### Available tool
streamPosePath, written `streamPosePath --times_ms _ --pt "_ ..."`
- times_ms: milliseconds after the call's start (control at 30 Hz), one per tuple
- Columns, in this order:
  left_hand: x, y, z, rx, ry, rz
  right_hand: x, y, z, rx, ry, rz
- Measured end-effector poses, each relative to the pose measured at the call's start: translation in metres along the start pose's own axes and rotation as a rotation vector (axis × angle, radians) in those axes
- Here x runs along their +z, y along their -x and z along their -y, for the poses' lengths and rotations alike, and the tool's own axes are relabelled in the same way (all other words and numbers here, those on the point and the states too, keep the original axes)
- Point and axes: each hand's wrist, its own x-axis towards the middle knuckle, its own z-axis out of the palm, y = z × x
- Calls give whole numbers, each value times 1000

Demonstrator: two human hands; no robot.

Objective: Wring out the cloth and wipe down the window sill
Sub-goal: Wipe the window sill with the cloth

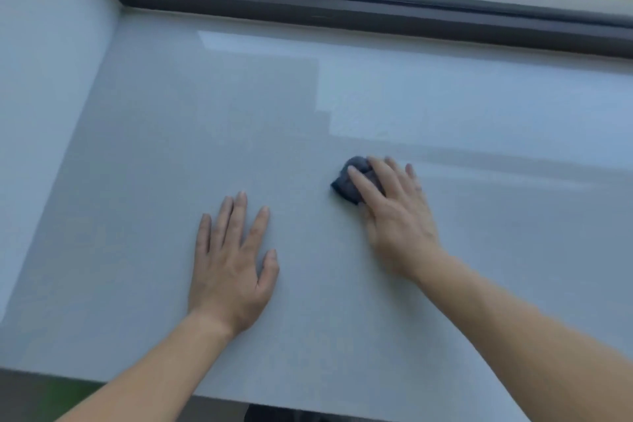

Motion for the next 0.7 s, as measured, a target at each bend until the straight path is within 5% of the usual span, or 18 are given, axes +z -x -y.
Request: streamPosePath --times_ms 67,133,300,367,567,700 --pt "-2 0 0 -8 0 1 -9 -21 -15 272 -57 -67" --pt "-3 0 0 -11 1 -3 -8 -19 1 344 -82 -92" --pt "-7 1 0 -13 17 -18 12 81 70 -154 -69 44" --pt "-6 2 1 -16 14 -16 10 86 58 -207 -59 61" --pt "-9 8 2 -21 6 -25 -9 36 30 417 -111 -142" --pt "-11 12 3 -13 18 -30 14 110 95 60 -77 -65"
